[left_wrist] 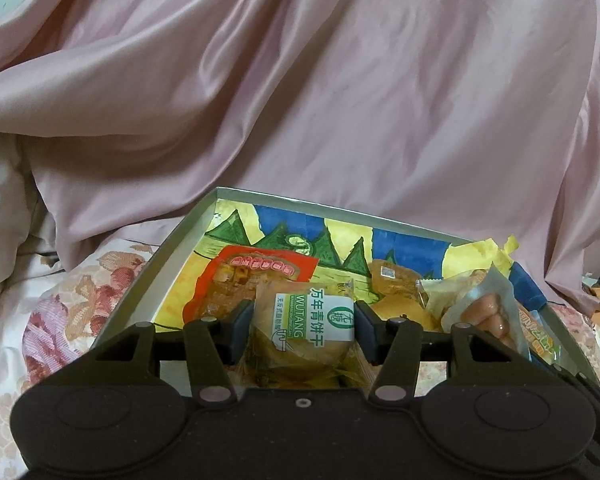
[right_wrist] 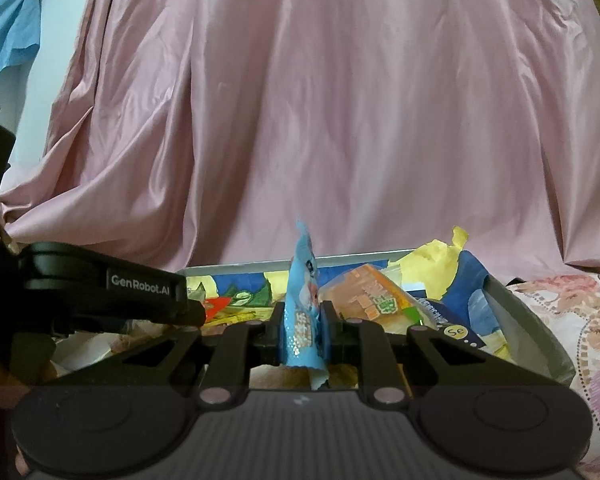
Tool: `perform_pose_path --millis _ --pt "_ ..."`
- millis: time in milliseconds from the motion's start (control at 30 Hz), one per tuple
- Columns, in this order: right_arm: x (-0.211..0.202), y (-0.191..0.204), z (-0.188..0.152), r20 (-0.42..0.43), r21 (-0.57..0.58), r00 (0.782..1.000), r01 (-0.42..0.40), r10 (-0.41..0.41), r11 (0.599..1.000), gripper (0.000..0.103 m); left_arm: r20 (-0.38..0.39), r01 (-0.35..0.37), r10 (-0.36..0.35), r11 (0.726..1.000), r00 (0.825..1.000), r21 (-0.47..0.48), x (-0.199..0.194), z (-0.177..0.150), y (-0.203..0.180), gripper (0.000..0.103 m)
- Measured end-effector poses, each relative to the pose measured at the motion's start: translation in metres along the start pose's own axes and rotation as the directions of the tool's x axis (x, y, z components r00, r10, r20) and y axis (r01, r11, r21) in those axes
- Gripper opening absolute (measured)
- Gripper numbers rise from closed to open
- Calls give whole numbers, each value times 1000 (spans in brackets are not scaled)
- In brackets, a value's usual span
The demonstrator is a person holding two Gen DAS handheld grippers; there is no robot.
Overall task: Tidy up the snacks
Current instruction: 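Carry both snacks over the grey tray and lower them inside, then open both tools to release the pastry and blue packet into the tray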
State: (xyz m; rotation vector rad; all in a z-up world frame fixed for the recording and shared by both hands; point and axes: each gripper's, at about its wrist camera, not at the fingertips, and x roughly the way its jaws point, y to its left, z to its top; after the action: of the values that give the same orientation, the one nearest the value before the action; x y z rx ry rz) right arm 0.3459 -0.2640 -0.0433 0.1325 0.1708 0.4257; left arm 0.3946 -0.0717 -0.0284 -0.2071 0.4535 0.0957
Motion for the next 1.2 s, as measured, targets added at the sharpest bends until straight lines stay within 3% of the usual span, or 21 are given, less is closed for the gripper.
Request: perform_pose_path --millis 233,433,533,767,1000,1200 --pt "1 -1 1 2 9 1000 -2 2 1000 19 0 6 -6 1000 1000 -22 0 -1 1 58" --pt "-2 -1 3 20 8 1000 -2 2 1000 25 35 8 -7 999 999 -51 -7 1 1 71" --pt "-4 1 4 30 1 1000 1 -1 1000 34 54 11 -7 998 999 -61 -12 2 2 77" --pt "-6 2 7 45 -5 999 17 -17 1000 55 84 -13 20 997 996 -82 -22 4 4 101" --pt "-13 0 13 74 -1 996 48 -48 999 79 104 -33 44 993 994 -110 -30 6 9 102" --pt "-20 -3 20 100 11 993 68 -69 998 91 114 -41 53 994 992 -105 -41 6 11 102"
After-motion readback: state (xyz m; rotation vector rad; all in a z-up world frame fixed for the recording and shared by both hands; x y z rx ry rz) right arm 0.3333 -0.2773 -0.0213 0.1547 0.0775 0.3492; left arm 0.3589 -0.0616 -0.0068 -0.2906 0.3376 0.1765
